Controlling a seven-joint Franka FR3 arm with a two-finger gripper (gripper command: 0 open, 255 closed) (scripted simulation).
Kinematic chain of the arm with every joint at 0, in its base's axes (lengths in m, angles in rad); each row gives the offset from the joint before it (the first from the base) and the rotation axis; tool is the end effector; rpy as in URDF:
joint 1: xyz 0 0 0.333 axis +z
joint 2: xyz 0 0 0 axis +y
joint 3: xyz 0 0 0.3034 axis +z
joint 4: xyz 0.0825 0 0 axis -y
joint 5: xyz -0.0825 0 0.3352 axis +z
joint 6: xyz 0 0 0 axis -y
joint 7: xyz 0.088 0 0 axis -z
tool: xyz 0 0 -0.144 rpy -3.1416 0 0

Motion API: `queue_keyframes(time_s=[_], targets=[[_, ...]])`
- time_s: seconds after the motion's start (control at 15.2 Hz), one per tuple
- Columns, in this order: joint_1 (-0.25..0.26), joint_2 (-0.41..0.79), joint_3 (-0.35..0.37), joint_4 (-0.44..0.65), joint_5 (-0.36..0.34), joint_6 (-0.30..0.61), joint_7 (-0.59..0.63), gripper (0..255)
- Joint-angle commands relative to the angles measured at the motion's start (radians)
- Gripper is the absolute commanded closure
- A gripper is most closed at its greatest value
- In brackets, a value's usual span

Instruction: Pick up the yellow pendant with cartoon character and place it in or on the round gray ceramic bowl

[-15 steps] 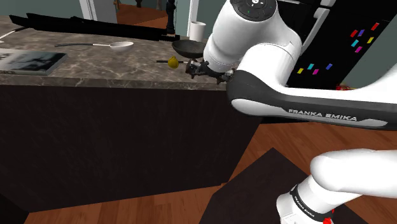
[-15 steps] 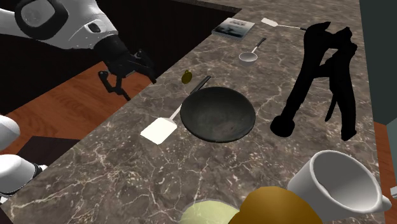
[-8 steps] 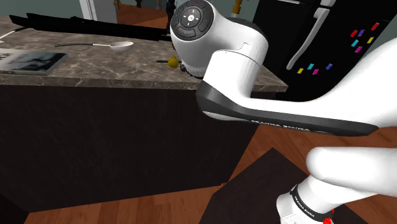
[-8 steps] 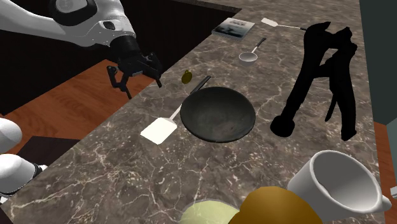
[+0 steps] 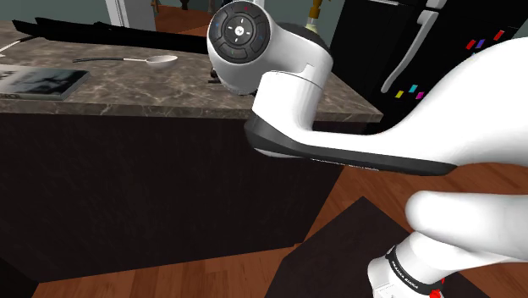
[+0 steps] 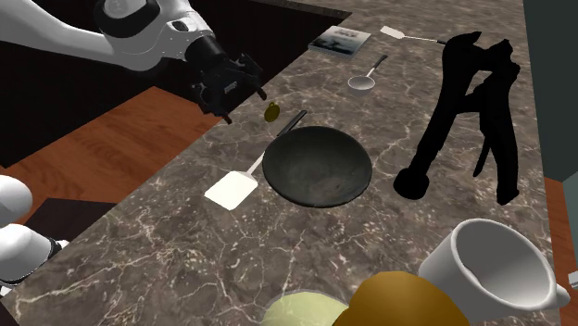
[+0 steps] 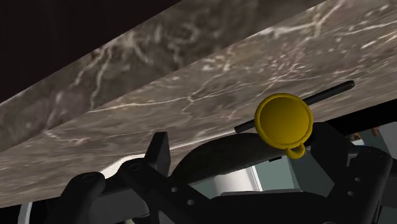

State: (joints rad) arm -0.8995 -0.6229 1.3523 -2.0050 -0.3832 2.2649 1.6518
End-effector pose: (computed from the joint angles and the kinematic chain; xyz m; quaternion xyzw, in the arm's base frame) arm 0.4378 0.2972 0.5144 0.7884 -0.3883 0.4688 0.0887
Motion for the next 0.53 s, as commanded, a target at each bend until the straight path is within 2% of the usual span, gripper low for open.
queue_keyframes(time_s=[0.0, 0.46], targets=[[-0.056, -0.011, 0.046, 0.036, -0.014, 0.068, 0.034, 0], [-0.157, -0.007, 0.106, 0.038, -0.027, 0.139, 0.046, 0]])
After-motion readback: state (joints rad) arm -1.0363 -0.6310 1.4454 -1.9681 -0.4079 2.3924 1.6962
